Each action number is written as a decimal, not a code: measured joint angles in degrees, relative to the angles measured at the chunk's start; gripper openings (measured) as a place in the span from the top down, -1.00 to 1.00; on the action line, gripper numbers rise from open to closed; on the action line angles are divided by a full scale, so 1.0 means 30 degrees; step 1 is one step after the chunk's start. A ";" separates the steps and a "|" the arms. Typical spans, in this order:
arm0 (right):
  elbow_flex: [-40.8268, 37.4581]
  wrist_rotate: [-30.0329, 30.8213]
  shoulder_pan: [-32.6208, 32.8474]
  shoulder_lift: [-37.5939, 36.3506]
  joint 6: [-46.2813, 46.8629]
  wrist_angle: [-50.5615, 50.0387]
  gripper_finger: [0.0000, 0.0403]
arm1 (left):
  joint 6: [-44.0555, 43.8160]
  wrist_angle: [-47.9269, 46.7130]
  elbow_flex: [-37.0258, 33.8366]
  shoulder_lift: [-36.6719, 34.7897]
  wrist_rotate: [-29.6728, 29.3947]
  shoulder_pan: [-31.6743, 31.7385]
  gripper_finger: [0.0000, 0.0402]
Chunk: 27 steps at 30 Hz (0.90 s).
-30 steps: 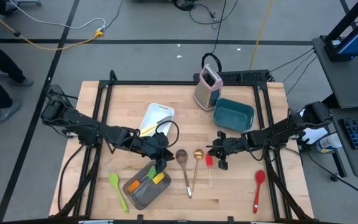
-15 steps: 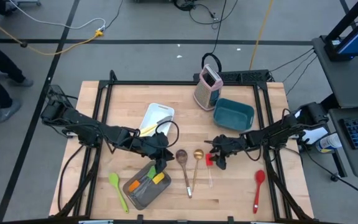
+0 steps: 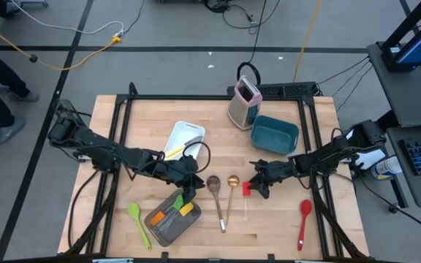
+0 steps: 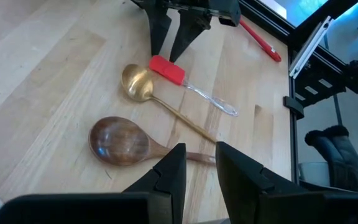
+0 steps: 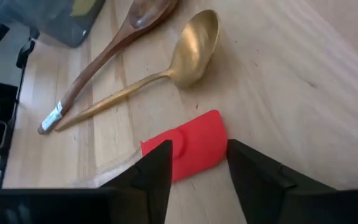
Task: Pick & Place Kitchen Items
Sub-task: Put the red spatula into the black bin
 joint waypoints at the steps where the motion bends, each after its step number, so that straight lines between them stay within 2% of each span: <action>1: -0.0185 0.0017 0.0015 0.0000 -0.0096 0.0603 0.30 | 0.0000 0.0000 0.0002 0.0000 0.0000 0.0000 0.55; 14: -0.0386 0.0156 -0.0007 0.0036 -0.0887 0.1424 0.65 | 0.0000 0.0003 0.0000 0.0000 -0.0026 -0.0004 0.55; 27: -0.0397 0.1152 -0.0508 0.0044 -0.0422 0.1435 0.68 | 0.0007 0.0002 0.0000 0.0000 -0.0044 -0.0001 0.55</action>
